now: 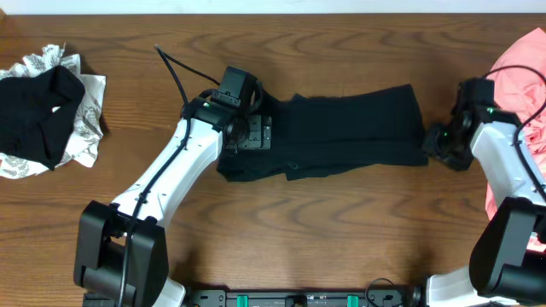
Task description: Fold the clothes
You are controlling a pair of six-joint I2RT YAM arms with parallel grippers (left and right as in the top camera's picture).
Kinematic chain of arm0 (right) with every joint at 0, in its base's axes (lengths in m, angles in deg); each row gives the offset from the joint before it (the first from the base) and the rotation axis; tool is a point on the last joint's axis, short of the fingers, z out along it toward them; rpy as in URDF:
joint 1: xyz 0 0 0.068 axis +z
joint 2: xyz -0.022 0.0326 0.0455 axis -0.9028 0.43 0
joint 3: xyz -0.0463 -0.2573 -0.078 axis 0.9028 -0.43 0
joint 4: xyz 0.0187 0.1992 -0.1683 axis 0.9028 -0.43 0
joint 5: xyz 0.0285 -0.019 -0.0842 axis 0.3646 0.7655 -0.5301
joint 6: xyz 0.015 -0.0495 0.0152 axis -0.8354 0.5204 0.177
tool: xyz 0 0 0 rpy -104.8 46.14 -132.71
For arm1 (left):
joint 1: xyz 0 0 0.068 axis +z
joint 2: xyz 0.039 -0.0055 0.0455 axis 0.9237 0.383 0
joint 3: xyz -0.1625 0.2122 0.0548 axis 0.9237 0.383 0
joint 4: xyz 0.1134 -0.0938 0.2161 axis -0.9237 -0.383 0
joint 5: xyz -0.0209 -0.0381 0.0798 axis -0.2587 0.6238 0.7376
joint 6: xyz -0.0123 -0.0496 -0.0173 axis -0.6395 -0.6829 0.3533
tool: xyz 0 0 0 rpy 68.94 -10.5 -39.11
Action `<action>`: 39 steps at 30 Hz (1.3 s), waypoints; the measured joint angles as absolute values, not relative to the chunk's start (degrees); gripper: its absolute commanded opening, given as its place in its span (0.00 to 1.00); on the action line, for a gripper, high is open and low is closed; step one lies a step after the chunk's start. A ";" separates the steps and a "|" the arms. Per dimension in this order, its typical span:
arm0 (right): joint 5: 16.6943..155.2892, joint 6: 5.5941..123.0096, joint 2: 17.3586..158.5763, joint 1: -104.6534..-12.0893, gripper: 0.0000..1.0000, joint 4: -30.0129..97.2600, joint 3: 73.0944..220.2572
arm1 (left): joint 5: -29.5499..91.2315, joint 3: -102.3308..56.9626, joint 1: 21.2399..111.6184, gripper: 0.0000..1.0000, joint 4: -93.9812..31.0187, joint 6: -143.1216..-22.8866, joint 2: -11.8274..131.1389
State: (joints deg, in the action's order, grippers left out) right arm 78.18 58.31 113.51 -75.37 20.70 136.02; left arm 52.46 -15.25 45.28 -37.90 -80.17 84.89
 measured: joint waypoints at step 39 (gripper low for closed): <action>90.88 71.27 113.53 -80.28 0.43 37.20 123.19 | 52.46 -15.25 45.28 0.91 -37.94 -80.17 84.89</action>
